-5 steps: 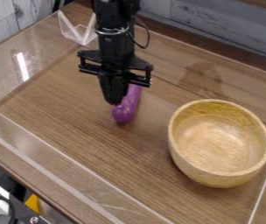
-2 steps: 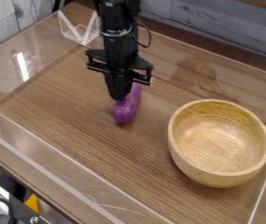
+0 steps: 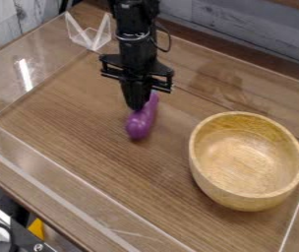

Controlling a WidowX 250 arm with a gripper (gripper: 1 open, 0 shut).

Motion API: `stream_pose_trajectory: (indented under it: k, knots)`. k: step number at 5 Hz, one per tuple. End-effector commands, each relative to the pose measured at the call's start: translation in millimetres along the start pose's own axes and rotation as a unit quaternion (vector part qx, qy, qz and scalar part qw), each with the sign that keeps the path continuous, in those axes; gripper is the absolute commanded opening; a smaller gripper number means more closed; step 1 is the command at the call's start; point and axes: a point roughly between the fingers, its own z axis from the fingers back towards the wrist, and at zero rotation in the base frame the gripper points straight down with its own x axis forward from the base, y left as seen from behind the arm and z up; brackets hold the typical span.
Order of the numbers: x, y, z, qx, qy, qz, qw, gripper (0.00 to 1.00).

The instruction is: Put the purple eggplant in the brown bowl

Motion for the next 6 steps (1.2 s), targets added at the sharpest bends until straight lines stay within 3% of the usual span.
stream_pose_trajectory:
  k: [1, 3, 4, 5, 6]
  knots:
    - [7.2, -6, 13.4, 0.000, -0.019, -0.012, 0.9997, 0.00]
    - [10.5, -12, 17.5, -0.002, -0.017, -0.030, 0.9994, 0.00]
    - [12.9, -12, 18.4, -0.004, -0.015, -0.060, 0.9981, 0.00]
    - [10.8, -34, 31.8, -0.006, -0.019, -0.066, 0.9977, 0.00]
    - [6.1, -74, 36.0, -0.011, -0.022, -0.080, 0.9965, 0.00]
